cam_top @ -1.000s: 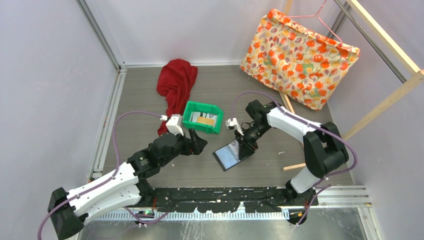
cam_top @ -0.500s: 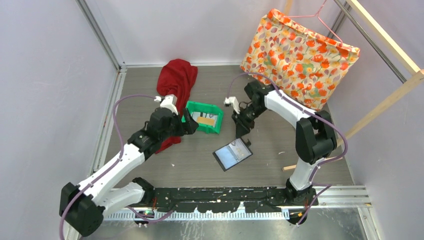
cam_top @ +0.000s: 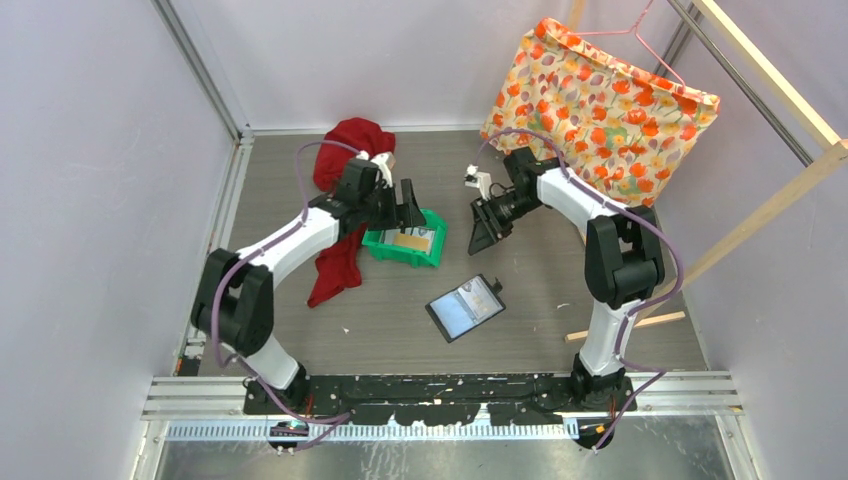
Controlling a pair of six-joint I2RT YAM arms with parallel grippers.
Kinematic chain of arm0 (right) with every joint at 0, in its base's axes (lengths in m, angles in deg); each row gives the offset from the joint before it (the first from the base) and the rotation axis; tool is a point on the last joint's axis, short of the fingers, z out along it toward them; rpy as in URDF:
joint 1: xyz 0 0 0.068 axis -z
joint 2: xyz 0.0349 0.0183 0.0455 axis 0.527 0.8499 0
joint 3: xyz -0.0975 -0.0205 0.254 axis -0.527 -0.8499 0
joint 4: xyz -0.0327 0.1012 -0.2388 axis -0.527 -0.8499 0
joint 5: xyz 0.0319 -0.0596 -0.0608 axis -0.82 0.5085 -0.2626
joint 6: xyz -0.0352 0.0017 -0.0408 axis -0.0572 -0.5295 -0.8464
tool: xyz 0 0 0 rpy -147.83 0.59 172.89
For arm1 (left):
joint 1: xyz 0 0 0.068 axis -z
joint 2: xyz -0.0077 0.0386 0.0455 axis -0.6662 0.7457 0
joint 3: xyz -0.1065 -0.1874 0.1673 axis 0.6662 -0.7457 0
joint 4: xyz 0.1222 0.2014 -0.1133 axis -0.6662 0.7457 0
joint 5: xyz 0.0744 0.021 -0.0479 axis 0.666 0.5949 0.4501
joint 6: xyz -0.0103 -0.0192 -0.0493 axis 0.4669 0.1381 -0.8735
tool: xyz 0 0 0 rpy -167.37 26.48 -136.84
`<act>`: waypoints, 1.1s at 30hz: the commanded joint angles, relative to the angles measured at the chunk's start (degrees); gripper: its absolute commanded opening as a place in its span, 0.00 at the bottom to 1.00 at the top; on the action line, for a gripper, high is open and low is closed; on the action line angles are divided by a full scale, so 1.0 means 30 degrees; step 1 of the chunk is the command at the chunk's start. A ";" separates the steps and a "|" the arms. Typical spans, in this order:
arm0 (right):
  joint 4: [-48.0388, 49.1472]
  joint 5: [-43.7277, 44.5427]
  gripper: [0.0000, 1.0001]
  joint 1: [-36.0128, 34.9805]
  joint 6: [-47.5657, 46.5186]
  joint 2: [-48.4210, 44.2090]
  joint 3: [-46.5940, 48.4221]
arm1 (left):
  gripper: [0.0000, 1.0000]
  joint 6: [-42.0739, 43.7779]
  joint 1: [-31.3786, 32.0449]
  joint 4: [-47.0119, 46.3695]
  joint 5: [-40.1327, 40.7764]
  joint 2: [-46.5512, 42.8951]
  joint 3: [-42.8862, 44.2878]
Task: Put the credit cards into the card holder
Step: Pick up the credit card from the storage box.
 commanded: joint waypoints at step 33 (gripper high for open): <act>0.0972 -0.1760 0.34 0.1442 0.1351 0.0687 0.0274 | 0.81 0.2610 0.1368 -0.4671 0.0712 0.5485 -0.0054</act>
